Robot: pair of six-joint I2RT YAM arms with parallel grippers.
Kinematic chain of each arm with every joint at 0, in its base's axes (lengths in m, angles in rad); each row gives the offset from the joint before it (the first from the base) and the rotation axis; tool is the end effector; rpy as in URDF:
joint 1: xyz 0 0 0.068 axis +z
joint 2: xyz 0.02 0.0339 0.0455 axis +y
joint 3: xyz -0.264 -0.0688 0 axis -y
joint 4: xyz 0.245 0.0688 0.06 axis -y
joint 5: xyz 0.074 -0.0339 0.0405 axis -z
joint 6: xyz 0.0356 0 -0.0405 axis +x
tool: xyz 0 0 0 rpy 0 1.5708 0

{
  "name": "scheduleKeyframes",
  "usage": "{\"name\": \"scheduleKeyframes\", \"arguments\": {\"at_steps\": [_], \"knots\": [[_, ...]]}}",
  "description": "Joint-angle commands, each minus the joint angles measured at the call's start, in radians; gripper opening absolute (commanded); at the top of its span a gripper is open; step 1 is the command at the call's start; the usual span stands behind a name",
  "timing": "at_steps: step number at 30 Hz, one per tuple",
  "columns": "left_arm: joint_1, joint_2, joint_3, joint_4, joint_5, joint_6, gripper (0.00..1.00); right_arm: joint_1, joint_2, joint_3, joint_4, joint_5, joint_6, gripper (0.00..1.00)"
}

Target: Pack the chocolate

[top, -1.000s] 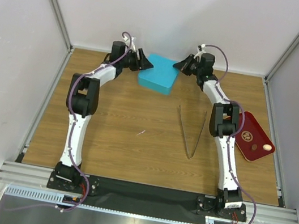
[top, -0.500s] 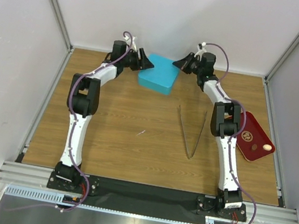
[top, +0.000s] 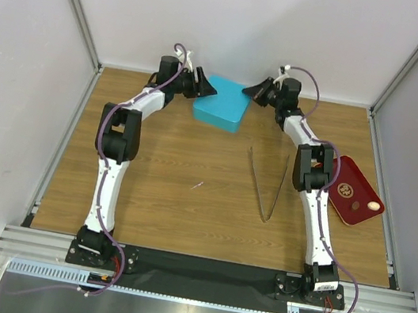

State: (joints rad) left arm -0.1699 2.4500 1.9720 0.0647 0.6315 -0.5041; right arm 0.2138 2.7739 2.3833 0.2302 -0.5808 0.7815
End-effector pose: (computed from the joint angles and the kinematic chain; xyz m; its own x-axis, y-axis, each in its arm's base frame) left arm 0.5509 -0.1158 0.1812 -0.6699 -0.2806 -0.6874 0.3949 0.6493 -0.6500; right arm 0.6000 0.1503 0.1540 -0.6086 0.4704 -0.6390 -0.3917 0.5222 0.7575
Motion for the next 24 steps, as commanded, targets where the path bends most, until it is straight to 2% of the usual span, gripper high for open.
{"name": "scheduleKeyframes", "arguments": {"at_steps": [1,10,13,16,17,19,21,24], "knots": [[-0.008,0.029,0.034,-0.026,-0.013,0.024,0.66,-0.02,0.043,0.022,-0.095,0.006,-0.005,0.0],[-0.01,0.026,0.082,-0.033,-0.004,-0.004,0.65,-0.037,-0.054,0.019,-0.078,-0.033,-0.031,0.0],[-0.01,-0.003,0.113,-0.011,0.016,-0.019,0.61,-0.031,-0.105,-0.024,-0.046,-0.057,-0.042,0.0],[-0.01,-0.026,0.172,0.004,0.016,-0.024,0.46,-0.011,-0.112,-0.024,-0.041,-0.088,-0.059,0.0],[-0.01,-0.026,0.194,0.004,0.016,-0.021,0.33,-0.007,-0.109,-0.024,-0.052,-0.085,-0.071,0.0],[-0.01,-0.013,0.247,0.006,0.011,-0.01,0.21,0.009,-0.108,-0.051,-0.071,-0.077,-0.088,0.0],[-0.01,0.019,0.283,0.006,-0.01,0.01,0.02,0.015,-0.103,-0.084,-0.043,-0.085,-0.08,0.0],[-0.005,0.082,0.355,-0.04,-0.049,0.009,0.0,0.021,-0.099,-0.124,-0.02,-0.08,-0.071,0.0]]}}
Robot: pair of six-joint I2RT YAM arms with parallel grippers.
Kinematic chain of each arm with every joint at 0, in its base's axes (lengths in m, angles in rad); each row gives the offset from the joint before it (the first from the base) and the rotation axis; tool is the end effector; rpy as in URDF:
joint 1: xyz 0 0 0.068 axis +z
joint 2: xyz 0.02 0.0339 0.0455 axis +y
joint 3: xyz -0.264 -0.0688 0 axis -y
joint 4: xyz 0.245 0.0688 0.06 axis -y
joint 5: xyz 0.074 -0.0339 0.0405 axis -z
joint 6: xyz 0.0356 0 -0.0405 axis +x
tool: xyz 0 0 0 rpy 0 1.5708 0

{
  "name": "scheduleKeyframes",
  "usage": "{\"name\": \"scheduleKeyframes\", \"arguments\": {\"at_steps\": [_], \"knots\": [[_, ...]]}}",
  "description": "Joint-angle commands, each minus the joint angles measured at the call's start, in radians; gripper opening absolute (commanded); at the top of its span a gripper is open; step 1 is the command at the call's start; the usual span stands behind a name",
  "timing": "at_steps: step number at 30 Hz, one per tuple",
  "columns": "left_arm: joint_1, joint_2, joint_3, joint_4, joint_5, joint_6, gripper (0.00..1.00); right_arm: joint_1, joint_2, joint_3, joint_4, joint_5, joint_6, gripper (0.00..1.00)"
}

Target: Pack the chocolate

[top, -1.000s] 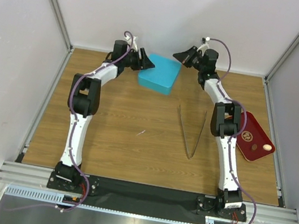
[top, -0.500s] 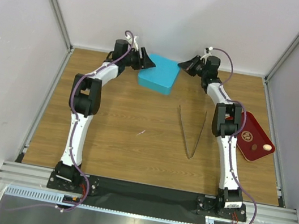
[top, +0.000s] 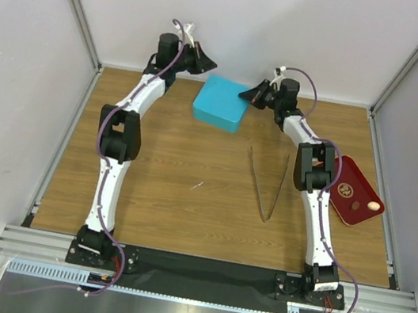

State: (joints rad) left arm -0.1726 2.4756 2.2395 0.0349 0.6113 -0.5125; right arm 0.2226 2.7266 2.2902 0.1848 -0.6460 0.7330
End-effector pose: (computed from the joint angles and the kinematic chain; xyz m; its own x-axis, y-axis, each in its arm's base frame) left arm 0.5688 -0.1199 0.2570 -0.5122 -0.3183 -0.7977 0.5089 0.6357 -0.5804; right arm 0.5885 0.1552 0.1453 -0.6789 0.3941 -0.6195 -0.3912 0.5199 0.7594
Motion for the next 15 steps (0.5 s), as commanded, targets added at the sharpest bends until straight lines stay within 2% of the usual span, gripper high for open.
{"name": "scheduleKeyframes", "arguments": {"at_steps": [1,8,15], "knots": [[-0.001,0.104,0.104,-0.019,-0.027,0.009,0.0,0.018,-0.047,-0.032,0.025,-0.014,-0.026,0.0],[-0.001,0.19,0.104,-0.116,-0.105,0.038,0.0,0.023,-0.024,-0.003,0.004,-0.004,-0.04,0.0],[0.007,0.169,0.106,-0.161,-0.12,0.032,0.0,0.02,-0.068,-0.009,-0.037,-0.009,-0.066,0.0]]}}
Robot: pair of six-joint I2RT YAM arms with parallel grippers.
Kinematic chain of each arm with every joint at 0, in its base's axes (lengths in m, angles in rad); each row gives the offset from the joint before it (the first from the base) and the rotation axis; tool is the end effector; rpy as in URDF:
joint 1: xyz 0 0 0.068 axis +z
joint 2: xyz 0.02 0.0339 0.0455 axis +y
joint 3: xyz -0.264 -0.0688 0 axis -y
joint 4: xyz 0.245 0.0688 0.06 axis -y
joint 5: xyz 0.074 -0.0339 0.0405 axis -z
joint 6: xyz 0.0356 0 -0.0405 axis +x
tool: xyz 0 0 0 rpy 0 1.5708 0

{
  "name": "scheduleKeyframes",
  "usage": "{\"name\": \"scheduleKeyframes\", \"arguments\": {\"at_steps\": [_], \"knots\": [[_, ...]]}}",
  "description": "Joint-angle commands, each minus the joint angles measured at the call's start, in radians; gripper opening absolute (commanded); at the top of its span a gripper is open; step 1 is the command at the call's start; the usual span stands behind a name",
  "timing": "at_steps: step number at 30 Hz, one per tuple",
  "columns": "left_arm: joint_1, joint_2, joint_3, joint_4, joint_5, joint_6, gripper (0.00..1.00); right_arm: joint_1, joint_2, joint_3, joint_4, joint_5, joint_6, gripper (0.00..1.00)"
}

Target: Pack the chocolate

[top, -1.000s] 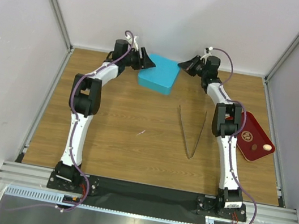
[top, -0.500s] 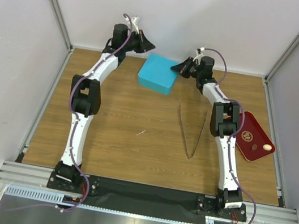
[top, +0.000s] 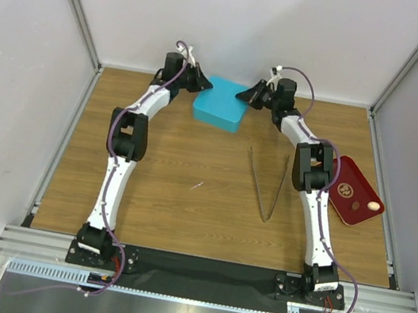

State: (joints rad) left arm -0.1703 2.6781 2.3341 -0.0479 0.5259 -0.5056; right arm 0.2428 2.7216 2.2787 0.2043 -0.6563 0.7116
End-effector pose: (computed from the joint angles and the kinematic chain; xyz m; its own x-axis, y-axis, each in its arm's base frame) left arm 0.5921 -0.1200 0.1654 -0.6218 -0.3181 -0.7157 0.3459 0.7083 -0.6154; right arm 0.5844 0.1671 0.1462 -0.6740 0.3661 -0.6417 -0.4303 0.5115 0.7438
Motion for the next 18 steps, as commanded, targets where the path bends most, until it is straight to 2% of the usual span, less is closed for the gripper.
{"name": "scheduleKeyframes", "arguments": {"at_steps": [1,5,8,9,11,12,14,15,16,17,18], "knots": [[0.006,-0.044,0.01,-0.081,-0.032,0.022,0.0,-0.002,-0.078,-0.001,-0.063,0.0,-0.05,0.0],[0.009,-0.154,-0.008,-0.076,0.005,0.009,0.0,-0.008,-0.189,-0.048,-0.1,0.001,-0.089,0.0],[0.008,-0.286,-0.056,-0.078,0.022,0.01,0.02,-0.013,-0.321,-0.094,-0.192,0.032,-0.15,0.0],[0.008,-0.332,-0.102,-0.082,0.025,0.01,0.05,-0.014,-0.356,-0.114,-0.271,0.059,-0.173,0.0],[0.0,-0.469,-0.171,-0.073,0.029,0.016,0.19,-0.013,-0.486,-0.192,-0.342,0.105,-0.223,0.09],[-0.004,-0.518,-0.253,-0.07,0.023,0.024,0.26,-0.011,-0.538,-0.224,-0.409,0.147,-0.239,0.16],[-0.024,-0.664,-0.338,-0.076,-0.003,0.059,0.44,-0.004,-0.679,-0.331,-0.492,0.202,-0.274,0.39],[-0.032,-0.708,-0.42,-0.082,-0.013,0.073,0.54,0.006,-0.727,-0.367,-0.517,0.271,-0.315,0.58],[-0.05,-0.763,-0.465,-0.084,-0.026,0.096,0.81,0.032,-0.82,-0.405,-0.542,0.32,-0.334,0.64],[-0.061,-0.846,-0.507,-0.086,-0.046,0.11,0.93,0.044,-0.862,-0.468,-0.58,0.367,-0.346,0.68],[-0.072,-0.895,-0.586,-0.093,-0.058,0.124,0.99,0.056,-0.899,-0.504,-0.6,0.441,-0.363,0.75]]}}
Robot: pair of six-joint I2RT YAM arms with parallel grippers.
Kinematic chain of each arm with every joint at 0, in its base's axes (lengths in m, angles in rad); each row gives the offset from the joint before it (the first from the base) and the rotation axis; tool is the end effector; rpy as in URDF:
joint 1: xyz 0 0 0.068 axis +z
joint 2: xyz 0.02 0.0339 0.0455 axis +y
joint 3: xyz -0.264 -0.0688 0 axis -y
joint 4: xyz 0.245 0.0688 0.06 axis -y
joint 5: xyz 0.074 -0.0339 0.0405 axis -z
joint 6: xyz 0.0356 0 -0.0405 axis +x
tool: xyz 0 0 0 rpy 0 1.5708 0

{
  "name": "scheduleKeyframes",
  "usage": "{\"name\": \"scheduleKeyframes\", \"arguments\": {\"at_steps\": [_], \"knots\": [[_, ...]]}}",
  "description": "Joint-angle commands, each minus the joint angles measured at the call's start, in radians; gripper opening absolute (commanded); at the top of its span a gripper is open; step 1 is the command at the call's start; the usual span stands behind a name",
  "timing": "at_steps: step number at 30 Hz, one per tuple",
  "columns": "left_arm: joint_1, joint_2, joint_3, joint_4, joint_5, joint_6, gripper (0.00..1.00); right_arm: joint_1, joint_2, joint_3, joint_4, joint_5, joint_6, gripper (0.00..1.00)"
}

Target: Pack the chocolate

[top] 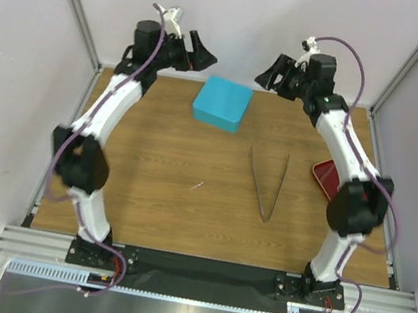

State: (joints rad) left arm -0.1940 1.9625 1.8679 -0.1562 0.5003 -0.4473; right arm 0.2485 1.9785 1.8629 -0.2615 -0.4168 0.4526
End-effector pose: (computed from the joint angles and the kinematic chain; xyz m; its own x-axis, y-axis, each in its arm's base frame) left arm 0.4601 -0.1078 0.3680 -0.4900 -0.2905 -0.8219 0.4583 0.7162 -0.5263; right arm 0.4559 0.1306 0.3480 -0.5789 0.2657 -0.7709 -0.3743 0.7534 0.5406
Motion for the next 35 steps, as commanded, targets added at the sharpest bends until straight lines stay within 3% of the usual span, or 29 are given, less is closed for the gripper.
{"name": "scheduleKeyframes", "arguments": {"at_steps": [1,2,5,8,14,22,35], "knots": [[-0.076,-0.219,-0.16,0.009,-0.046,0.09,1.0,0.067,-0.234,-0.12,-0.149,0.231,-0.107,0.8],[-0.088,-0.303,-0.2,0.001,-0.061,0.104,1.0,0.09,-0.266,-0.149,-0.178,0.255,-0.109,0.99],[-0.134,-0.457,-0.417,-0.028,-0.155,0.127,1.0,0.149,-0.389,-0.302,-0.246,0.396,-0.095,1.0],[-0.153,-0.568,-0.6,-0.005,-0.128,0.108,1.0,0.193,-0.507,-0.405,-0.271,0.49,-0.089,1.0],[-0.22,-0.879,-0.863,0.01,-0.177,0.096,1.0,0.23,-0.723,-0.727,-0.151,0.471,-0.028,1.0],[-0.234,-1.138,-1.012,-0.006,-0.23,0.11,1.0,0.245,-0.869,-0.844,-0.088,0.464,-0.063,1.0],[-0.234,-1.134,-0.987,-0.026,-0.221,0.137,1.0,0.245,-0.896,-0.846,-0.067,0.503,-0.081,1.0]]}}
